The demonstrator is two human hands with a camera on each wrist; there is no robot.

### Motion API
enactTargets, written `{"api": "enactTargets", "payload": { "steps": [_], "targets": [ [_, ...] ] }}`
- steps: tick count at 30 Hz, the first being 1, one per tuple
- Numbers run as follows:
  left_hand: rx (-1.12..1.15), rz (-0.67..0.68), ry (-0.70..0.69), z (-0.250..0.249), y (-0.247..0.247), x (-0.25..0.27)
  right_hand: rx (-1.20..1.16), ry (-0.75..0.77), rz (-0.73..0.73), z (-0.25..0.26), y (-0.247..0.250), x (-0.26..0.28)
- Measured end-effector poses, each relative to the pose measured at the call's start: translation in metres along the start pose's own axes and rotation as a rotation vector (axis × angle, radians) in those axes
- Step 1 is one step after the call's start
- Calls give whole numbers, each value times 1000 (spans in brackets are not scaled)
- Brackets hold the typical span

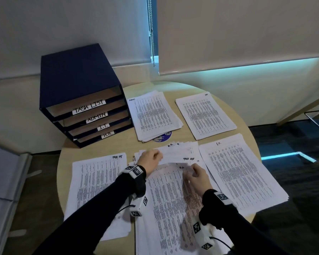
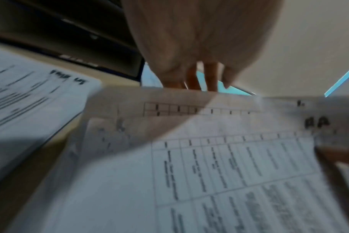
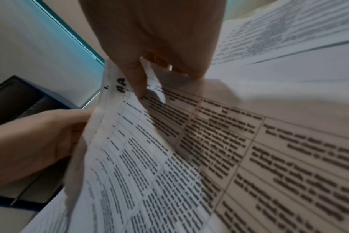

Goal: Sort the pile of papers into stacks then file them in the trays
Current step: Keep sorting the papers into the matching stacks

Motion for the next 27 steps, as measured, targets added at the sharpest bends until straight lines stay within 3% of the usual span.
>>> {"api": "enactTargets", "payload": {
  "steps": [2, 5, 13, 19, 27],
  "targets": [
    [-295, -53, -104, -14, 0, -17, 12, -5, -13, -3, 6, -2],
    [-524, 20, -158, -20, -15, -37, 38, -41, -27, -13, 16, -1],
    [-293, 24, 2, -10, -27, -87, 64, -130, -17, -48, 22, 0],
    [-341, -88, -126, -32, -29, -87, 49, -131, -10, -49, 21, -5],
    [-379, -78, -339, -53, -29, -58, 70, -111, -13, -41, 23, -6]
  ]
}}
Point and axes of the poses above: each hand's wrist, its own x-axis away from the middle knuckle, its own y-axis out of the back of the hand, z = x × y, the point moved 10 cm from there along -x, towards the middle knuckle, and after that the axes turned 12 degrees about x, right-handed, at the moved point
